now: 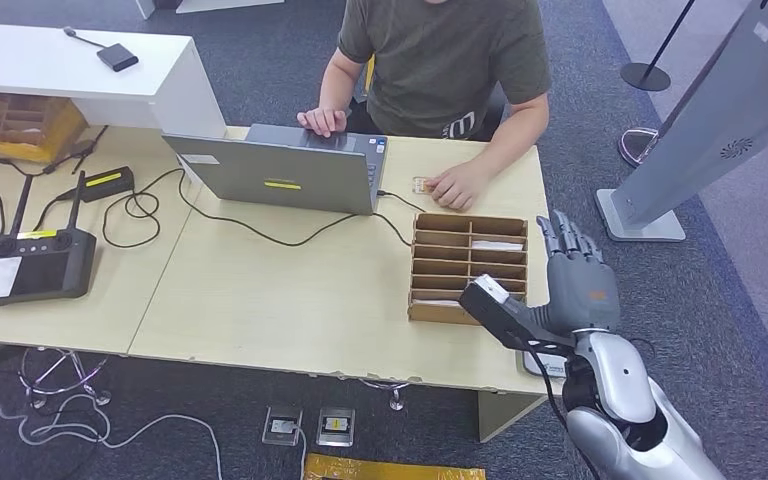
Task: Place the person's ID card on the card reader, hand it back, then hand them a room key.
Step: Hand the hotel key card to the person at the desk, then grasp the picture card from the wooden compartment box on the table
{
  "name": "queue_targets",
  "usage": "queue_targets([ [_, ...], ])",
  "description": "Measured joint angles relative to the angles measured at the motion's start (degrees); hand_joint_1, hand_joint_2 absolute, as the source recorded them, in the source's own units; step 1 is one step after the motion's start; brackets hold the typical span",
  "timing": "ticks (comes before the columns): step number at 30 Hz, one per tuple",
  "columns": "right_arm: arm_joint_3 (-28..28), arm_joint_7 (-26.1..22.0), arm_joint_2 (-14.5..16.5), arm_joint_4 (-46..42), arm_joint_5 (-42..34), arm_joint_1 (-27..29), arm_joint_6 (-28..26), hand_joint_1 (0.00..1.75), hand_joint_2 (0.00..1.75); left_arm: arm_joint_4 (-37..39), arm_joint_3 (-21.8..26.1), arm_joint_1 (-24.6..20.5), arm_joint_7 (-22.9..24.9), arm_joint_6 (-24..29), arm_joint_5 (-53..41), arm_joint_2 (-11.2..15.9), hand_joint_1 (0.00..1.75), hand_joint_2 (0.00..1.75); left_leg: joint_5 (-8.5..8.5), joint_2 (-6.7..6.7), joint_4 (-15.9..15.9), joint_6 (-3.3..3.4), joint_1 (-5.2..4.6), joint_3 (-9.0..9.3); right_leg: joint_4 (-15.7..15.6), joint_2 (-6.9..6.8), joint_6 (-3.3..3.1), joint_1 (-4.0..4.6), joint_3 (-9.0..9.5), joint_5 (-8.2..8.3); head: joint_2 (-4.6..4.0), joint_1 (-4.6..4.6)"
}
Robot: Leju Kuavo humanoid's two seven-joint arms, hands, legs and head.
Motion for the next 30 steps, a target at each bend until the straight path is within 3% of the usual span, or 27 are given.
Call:
queue_targets([
  [6, 3.4, 1.3, -1.9, 0.2, -1.9, -0.8, -3.3, 0.00, 1.75, 0.0, 0.0, 0.0, 0.0, 0.9, 0.1, 0.0, 0.00, 0.00, 0.00, 0.00, 0.0, 0.00, 0.00, -0.01, 0.0, -0.02, 0.00, 0.00, 0.00, 0.00, 0.00, 0.01],
  [14, 7.2, 2.6, -2.8, 2.4, -1.7, -0.4, -12.0, 0.00, 1.75, 0.0, 0.0, 0.0, 0.0, 1.7, 0.3, 0.0, 0.00, 0.00, -0.01, 0.00, 0.0, -0.01, 0.00, -0.02, 0.0, -0.02, 0.00, 0.00, -0.01, 0.00, 0.00, 0.01],
  [30, 11.9, 4.0, -2.3, 7.3, 4.9, 1.5, -16.0, 0.00, 1.75, 0.0, 0.0, -0.1, 0.0, 3.3, 1.9, -0.4, 0.00, 0.00, -0.01, 0.00, 0.0, -0.02, 0.00, -0.02, 0.0, -0.02, 0.00, 0.00, -0.01, -0.01, 0.00, 0.01],
])
